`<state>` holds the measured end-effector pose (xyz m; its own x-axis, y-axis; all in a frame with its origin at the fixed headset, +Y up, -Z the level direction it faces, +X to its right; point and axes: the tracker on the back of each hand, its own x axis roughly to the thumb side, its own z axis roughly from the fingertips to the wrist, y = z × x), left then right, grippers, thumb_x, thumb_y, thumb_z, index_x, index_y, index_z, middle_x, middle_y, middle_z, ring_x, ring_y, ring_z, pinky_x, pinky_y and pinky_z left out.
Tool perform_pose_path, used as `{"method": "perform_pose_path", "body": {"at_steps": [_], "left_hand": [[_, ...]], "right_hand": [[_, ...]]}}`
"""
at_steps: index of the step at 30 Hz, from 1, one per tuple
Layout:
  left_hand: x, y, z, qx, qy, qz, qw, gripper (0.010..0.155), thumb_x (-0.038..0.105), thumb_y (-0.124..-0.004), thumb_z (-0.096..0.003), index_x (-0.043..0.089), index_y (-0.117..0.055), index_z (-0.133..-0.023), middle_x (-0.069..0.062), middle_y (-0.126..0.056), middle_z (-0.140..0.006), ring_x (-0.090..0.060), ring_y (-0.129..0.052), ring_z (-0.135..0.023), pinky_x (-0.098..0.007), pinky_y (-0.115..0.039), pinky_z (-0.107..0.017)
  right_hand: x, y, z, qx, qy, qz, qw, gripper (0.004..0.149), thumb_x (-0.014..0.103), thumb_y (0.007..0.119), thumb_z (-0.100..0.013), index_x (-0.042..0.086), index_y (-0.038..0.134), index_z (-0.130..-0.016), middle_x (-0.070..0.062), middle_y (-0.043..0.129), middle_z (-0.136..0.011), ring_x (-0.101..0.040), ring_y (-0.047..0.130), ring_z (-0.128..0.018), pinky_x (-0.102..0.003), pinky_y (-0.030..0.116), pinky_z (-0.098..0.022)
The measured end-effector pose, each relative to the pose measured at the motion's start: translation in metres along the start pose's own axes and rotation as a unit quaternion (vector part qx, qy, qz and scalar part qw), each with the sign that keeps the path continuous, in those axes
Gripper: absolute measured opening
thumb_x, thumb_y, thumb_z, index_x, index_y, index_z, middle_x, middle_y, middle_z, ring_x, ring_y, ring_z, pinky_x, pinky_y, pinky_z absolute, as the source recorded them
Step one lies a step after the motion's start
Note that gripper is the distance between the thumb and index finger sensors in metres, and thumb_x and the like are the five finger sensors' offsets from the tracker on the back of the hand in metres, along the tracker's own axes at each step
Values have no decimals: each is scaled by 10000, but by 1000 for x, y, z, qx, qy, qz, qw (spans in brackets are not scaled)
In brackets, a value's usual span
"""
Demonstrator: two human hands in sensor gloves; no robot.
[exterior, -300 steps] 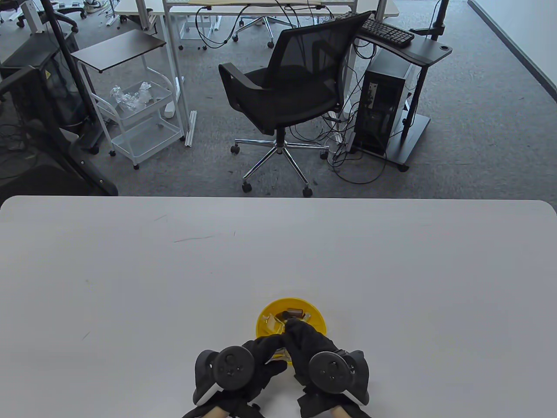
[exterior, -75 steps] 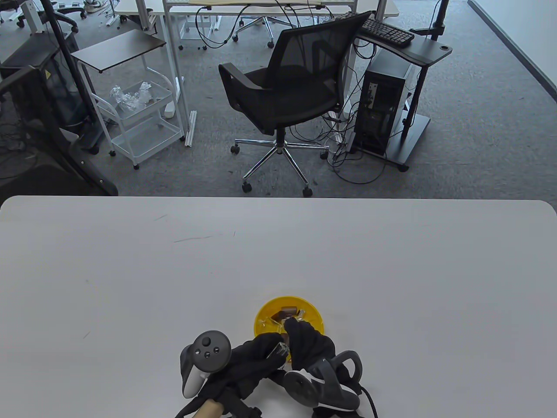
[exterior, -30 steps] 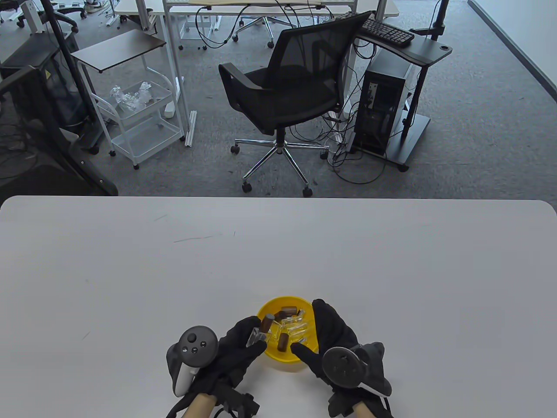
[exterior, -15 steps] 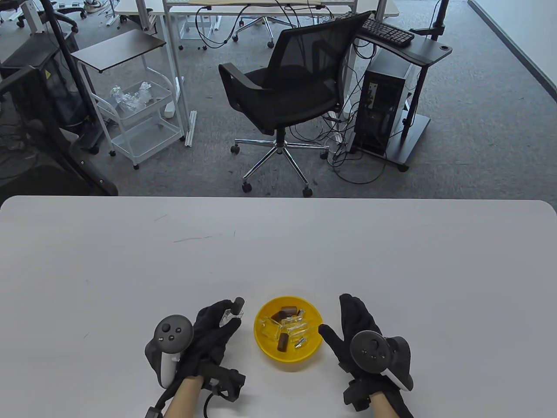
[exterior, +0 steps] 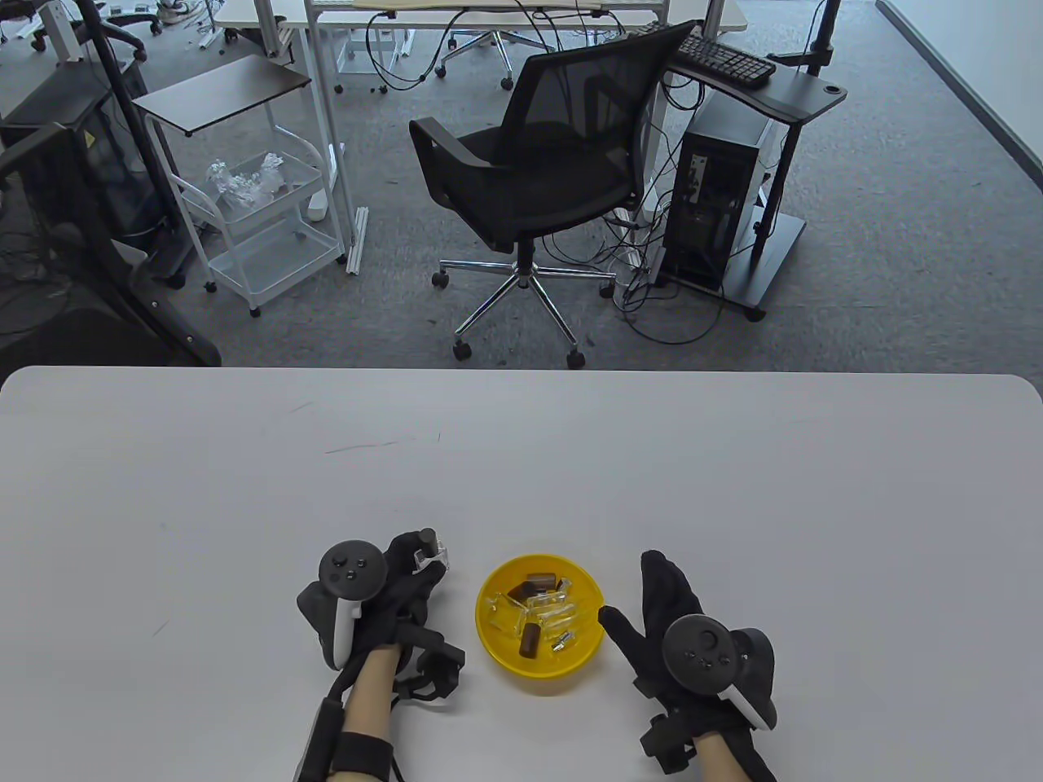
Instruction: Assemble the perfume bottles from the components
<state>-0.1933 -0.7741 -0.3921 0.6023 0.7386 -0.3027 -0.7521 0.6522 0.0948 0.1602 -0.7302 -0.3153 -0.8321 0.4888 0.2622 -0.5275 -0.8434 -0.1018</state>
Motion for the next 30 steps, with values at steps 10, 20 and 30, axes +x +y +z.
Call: {"method": "perform_pose_path", "body": {"at_steps": [10, 20, 30], "left_hand": [[10, -9, -21, 20, 20, -50, 998, 537, 398, -824, -510, 349, -676, -1024, 39, -827, -1023, -329, -747, -959, -464, -704, -692], [10, -12, -24, 5, 22, -76, 997, 535, 387, -816, -519, 324, -675, -1031, 9, -817, -1029, -277, -661, -1007, -427, -661, -720], [6, -9, -22, 1, 18, -84, 996, 608, 381, -828, -511, 284, -624, -1075, -36, -774, -1058, -326, -623, -1018, -455, -633, -731]], "right_hand": [[-6, -2, -1, -1, 10, -1, 1000, 817, 523, 623, -625, -6, 251, -1124, -319, 432, -1121, -554, 625, -932, -653, 579, -639], [-10, -4, 0, -3, 17, -10, 1000, 823, 523, 617, -628, -11, 231, -1121, -321, 422, -1120, -555, 618, -935, -654, 576, -641], [-9, -4, 0, 3, 18, -7, 1000, 827, 524, 616, -628, -15, 228, -1120, -328, 418, -1120, -559, 619, -934, -657, 576, -639]]}}
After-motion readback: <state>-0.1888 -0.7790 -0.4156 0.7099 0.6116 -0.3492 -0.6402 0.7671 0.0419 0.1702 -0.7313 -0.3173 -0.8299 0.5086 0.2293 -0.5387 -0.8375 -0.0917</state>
